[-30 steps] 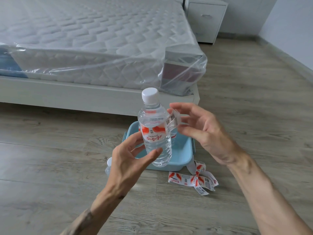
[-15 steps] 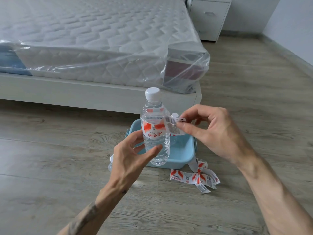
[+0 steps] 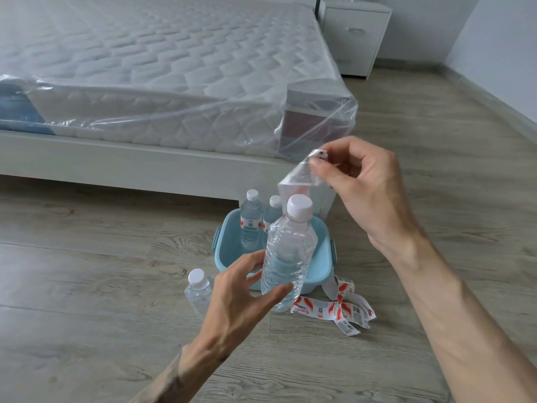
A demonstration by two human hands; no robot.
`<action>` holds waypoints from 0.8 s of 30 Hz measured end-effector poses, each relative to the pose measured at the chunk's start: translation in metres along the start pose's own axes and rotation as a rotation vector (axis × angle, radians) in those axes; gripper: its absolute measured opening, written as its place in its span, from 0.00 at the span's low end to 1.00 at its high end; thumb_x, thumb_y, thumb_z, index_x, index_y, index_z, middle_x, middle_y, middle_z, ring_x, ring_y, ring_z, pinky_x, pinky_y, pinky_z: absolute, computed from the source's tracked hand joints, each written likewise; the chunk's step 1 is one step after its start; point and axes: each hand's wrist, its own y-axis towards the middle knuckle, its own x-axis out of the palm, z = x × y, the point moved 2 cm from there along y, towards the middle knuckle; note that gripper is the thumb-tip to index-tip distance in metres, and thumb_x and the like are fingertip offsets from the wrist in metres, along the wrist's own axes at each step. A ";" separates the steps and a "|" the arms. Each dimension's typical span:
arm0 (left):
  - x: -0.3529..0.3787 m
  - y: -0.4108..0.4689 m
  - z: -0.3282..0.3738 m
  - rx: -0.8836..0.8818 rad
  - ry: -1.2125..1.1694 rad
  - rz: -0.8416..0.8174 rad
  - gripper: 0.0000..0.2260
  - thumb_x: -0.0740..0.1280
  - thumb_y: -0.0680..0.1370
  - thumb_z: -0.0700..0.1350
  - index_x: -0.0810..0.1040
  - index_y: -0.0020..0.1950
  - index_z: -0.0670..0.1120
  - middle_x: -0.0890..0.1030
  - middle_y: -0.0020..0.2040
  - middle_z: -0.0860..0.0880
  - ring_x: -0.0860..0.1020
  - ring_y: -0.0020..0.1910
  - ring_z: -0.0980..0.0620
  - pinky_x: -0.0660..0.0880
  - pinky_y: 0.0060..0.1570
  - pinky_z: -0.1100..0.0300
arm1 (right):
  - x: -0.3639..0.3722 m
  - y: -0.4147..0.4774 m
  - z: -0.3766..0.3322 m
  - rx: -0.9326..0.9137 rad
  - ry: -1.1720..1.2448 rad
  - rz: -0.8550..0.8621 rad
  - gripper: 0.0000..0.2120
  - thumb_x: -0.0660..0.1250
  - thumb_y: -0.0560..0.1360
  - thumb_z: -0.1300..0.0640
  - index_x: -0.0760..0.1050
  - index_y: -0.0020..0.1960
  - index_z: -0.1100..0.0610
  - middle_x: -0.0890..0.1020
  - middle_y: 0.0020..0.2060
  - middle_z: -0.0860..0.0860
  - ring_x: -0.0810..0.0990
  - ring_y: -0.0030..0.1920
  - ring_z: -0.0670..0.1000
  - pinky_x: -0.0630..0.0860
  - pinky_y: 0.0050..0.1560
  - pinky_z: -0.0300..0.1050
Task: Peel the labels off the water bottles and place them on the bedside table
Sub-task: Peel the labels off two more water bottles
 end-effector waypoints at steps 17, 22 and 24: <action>-0.006 -0.003 -0.023 -0.053 -0.068 0.049 0.23 0.81 0.69 0.53 0.84 0.63 0.52 0.88 0.57 0.59 0.85 0.60 0.59 0.79 0.59 0.70 | -0.109 -0.098 0.190 0.824 -0.161 0.429 0.05 0.71 0.77 0.65 0.82 0.53 0.63 0.80 0.34 0.54 0.75 0.30 0.47 0.73 0.32 0.41; -0.004 -0.006 -0.035 -0.078 -0.083 0.040 0.23 0.81 0.69 0.51 0.84 0.63 0.53 0.88 0.57 0.59 0.86 0.60 0.58 0.79 0.60 0.69 | -0.098 -0.136 0.225 0.945 -0.303 0.272 0.05 0.74 0.75 0.63 0.83 0.51 0.58 0.86 0.35 0.54 0.82 0.38 0.52 0.80 0.43 0.50; -0.003 -0.006 -0.040 -0.081 -0.075 0.038 0.25 0.81 0.68 0.51 0.84 0.64 0.50 0.88 0.57 0.58 0.86 0.60 0.58 0.79 0.60 0.68 | -0.093 -0.145 0.233 0.974 -0.347 0.203 0.07 0.75 0.75 0.63 0.83 0.52 0.57 0.88 0.37 0.54 0.86 0.40 0.53 0.84 0.49 0.55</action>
